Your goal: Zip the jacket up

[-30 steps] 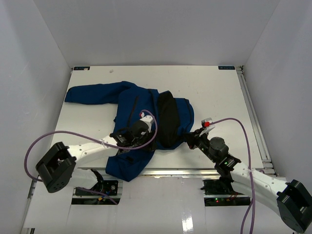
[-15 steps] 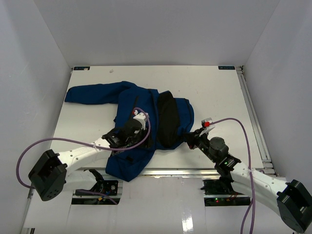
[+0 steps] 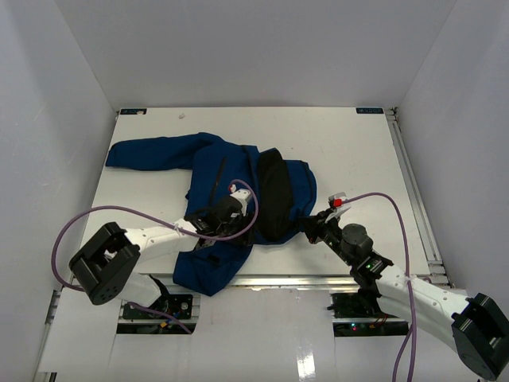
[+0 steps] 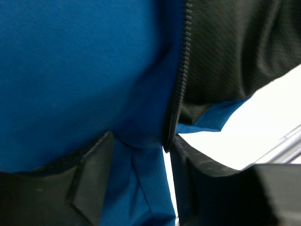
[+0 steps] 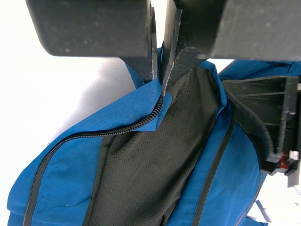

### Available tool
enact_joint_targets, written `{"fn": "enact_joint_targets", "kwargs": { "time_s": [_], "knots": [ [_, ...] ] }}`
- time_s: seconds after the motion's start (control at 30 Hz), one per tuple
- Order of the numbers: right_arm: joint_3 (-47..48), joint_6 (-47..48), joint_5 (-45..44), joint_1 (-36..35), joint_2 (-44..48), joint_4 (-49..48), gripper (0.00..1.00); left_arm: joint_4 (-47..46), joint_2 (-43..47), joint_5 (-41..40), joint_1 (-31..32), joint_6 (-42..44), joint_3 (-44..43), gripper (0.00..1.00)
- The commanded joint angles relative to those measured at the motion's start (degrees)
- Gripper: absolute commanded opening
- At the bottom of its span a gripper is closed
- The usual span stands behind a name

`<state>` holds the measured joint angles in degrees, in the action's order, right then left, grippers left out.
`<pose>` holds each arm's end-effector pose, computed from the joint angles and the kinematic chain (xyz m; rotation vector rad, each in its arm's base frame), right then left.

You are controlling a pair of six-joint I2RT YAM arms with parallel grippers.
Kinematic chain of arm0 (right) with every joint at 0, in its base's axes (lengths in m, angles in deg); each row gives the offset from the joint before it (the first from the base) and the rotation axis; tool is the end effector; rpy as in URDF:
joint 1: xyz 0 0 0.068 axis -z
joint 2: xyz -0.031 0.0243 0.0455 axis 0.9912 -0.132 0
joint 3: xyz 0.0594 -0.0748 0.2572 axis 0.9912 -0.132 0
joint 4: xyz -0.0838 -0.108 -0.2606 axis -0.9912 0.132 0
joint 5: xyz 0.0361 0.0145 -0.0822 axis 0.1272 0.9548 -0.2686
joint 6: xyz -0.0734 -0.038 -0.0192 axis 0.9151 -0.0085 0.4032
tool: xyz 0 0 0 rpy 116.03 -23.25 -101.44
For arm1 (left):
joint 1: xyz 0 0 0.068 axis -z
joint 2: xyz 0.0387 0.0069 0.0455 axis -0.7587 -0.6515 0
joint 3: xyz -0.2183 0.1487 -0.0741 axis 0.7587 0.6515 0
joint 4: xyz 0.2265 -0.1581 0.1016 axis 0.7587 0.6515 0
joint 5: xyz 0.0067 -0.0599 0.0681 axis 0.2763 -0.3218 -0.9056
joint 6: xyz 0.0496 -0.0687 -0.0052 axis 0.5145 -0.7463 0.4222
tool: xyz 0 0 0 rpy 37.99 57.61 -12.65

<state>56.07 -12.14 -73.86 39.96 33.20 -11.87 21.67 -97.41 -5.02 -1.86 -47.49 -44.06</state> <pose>0.1772 0.1472 0.1596 -0.2048 1.6843 0.7107 0.2133 -0.2335 0.1083 0.4170 2.5009 -0.5791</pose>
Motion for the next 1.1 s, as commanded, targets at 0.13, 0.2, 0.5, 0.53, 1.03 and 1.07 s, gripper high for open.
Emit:
{"fn": "enact_joint_targets", "kwargs": {
  "time_s": [0.13, 0.2, 0.5, 0.53, 1.03, 1.07],
  "knots": [
    [0.3, 0.3, -0.5, -0.1, 1.6, -1.2, 0.08, -0.3, 2.2, -1.4, 0.0, -0.3, -0.6, 0.62],
    [0.3, 0.4, -0.2, -0.1, 1.1, -1.6, 0.08, 0.6, 5.8, -1.2, 0.0, -0.2, 0.3, 0.63],
    [0.7, 0.0, 0.5, -0.2, 0.3, -2.2, 0.08, 4.3, 18.5, -3.2, -3.0, 0.1, 3.4, 0.68],
    [0.7, 0.0, 0.5, -0.3, 0.3, -2.2, 0.08, 3.9, 18.3, -2.7, -3.4, -0.2, 3.6, 0.67],
    [0.8, 0.4, 0.1, -0.3, 0.4, -1.8, 0.08, -6.7, 3.7, 9.3, -3.7, 2.1, 1.7, 0.64],
    [0.8, 0.4, 0.0, -0.2, 0.4, -1.7, 0.08, -7.0, 3.0, 9.4, -3.7, 2.2, 1.6, 0.64]
  ]
}}
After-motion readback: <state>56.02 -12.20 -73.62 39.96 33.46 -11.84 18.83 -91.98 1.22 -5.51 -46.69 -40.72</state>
